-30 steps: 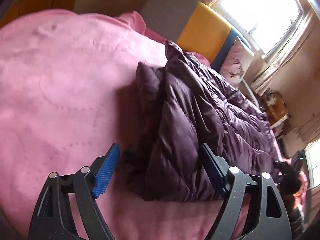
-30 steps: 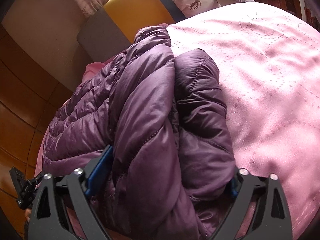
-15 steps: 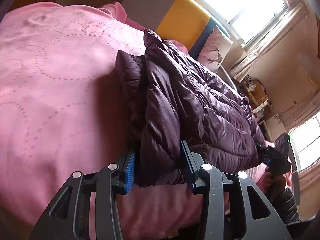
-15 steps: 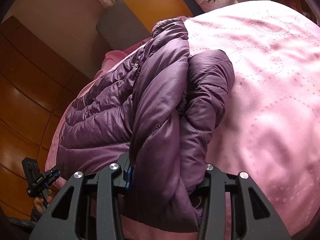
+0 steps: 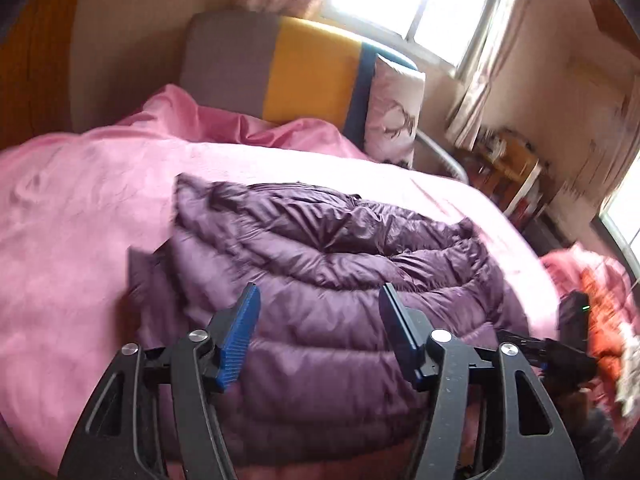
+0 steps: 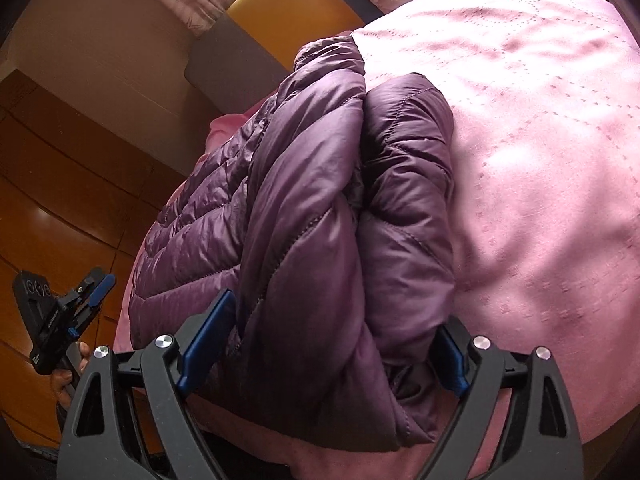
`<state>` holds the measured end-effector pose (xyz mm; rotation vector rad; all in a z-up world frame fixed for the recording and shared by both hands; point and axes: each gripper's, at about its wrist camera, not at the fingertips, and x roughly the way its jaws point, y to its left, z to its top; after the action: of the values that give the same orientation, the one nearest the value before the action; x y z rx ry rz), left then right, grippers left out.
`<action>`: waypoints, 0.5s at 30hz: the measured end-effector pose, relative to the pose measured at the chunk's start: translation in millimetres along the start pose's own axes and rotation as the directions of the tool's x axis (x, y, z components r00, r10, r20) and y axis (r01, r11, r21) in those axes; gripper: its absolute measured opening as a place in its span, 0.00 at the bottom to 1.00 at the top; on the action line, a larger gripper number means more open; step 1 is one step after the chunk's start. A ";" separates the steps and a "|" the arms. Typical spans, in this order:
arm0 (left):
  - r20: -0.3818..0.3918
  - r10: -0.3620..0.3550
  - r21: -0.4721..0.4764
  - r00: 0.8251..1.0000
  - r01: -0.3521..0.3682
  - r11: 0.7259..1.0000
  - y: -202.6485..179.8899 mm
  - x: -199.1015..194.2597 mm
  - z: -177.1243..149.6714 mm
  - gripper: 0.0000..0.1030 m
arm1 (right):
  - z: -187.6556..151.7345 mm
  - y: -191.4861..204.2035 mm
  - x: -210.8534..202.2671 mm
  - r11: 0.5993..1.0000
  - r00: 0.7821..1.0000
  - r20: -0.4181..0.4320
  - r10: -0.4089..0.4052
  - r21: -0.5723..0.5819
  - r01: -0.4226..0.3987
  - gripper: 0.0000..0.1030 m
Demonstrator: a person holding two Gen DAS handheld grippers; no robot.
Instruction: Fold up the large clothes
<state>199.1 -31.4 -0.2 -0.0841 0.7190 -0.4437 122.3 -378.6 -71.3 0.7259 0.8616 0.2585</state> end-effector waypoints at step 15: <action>-0.143 0.073 0.104 0.987 -0.058 0.993 -34.6 97.7 -16.6 0.47 | 6.6 3.9 3.3 1.000 1.000 -0.010 0.008 0.007 -0.008 0.64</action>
<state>240.6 -102.5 -65.3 0.0669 0.8406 -0.4252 129.8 -377.3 -67.8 0.7354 0.8698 0.2664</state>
